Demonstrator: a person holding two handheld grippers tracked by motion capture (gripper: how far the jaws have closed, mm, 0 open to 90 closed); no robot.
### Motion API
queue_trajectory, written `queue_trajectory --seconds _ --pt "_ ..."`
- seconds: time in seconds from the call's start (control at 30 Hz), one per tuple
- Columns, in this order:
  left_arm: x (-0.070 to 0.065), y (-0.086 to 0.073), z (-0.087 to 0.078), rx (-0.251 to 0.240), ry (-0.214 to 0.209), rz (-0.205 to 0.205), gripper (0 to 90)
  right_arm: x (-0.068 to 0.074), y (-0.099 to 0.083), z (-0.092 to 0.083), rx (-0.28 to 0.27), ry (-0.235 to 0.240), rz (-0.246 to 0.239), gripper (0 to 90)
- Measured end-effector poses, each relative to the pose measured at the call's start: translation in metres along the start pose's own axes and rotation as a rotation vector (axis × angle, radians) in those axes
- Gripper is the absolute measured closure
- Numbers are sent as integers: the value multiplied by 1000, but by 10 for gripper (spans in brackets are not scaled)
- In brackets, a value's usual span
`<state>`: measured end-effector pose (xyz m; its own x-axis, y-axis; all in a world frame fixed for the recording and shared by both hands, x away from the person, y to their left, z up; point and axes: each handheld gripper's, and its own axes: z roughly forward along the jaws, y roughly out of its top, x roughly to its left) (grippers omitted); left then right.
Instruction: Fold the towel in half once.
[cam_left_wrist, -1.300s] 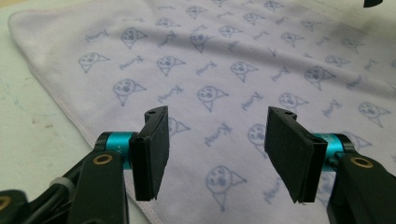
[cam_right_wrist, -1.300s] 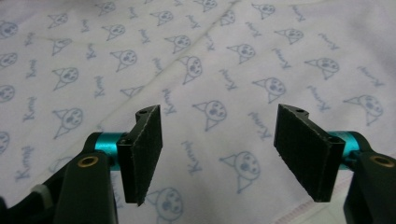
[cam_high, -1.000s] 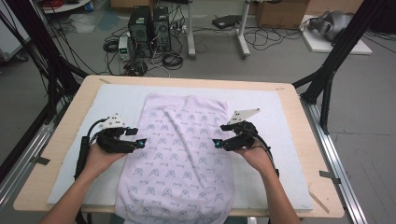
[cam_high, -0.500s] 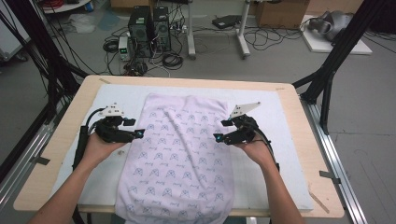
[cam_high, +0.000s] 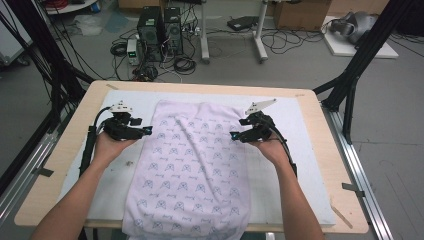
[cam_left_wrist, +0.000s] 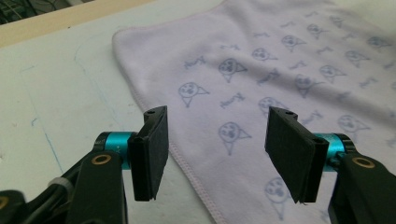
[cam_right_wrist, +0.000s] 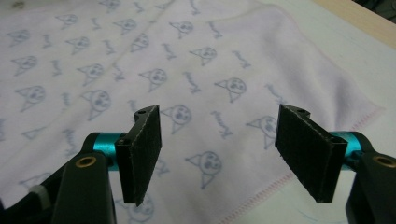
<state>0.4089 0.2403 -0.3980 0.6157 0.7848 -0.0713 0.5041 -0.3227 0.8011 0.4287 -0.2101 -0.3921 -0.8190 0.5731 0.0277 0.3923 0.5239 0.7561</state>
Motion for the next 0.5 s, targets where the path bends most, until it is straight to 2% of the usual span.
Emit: queue_trajectory --seconds 0.17,0.27,0.3,0.37,0.5 --pt "5 -2 18 50 11 1 440 -14 -8 9 -1 -32 35 318" --pt "6 -2 31 77 25 -1 439 -19 -13 18 23 -54 58 317" --pt "5 -3 35 89 28 -10 437 -20 -14 21 34 -63 53 317" --pt "2 -6 45 116 38 -4 444 -20 -16 27 51 -84 55 316" --pt "1 -8 54 95 55 -36 444 -21 -20 34 73 -99 65 315"
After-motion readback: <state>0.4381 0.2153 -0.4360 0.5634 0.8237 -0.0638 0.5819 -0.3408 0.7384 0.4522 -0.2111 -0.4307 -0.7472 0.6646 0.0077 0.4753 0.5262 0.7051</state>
